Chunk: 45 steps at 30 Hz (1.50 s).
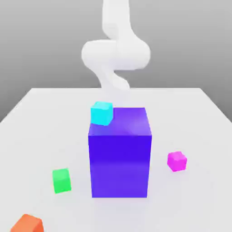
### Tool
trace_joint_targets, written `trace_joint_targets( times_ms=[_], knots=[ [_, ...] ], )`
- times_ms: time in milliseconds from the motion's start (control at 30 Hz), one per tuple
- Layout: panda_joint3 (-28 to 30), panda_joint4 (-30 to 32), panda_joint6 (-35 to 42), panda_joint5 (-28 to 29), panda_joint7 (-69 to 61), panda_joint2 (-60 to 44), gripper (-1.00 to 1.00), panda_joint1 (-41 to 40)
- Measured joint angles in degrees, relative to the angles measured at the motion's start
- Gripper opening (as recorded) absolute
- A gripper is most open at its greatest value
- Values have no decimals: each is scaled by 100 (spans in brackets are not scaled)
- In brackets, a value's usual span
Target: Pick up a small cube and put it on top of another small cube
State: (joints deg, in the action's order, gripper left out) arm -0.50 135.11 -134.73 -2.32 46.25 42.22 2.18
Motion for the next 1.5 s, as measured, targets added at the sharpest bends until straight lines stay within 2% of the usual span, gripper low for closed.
trace_joint_targets(
  times_ms=[333, 600, 767, 900, 1033, 1167, 1233, 1333, 1367, 1500],
  knots=[
    [-599, 1331, -1165, -803, 275, -1464, 0, 866],
    [-1356, 2381, -2104, -1119, 742, -2594, 0, 1512],
    [-1920, 3049, -2721, -1007, 1268, -3294, 0, 1778],
    [-2281, 3459, -3211, -442, 1931, -3852, 0, 1774],
    [-2030, 3393, -3639, 533, 2597, -4416, 0, 1749],
    [-1064, 3268, -4057, 1544, 3307, -4963, 0, 2449],
    [-555, 3215, -4273, 1843, 3540, -5227, 0, 2889],
    [83, 3166, -4610, 1948, 3677, -5616, 0, 3535],
    [181, 3159, -4671, 1950, 3692, -5686, -100, 3641],
    [180, 3159, -4678, 1958, 3700, -5686, -100, 3640]
  ],
)
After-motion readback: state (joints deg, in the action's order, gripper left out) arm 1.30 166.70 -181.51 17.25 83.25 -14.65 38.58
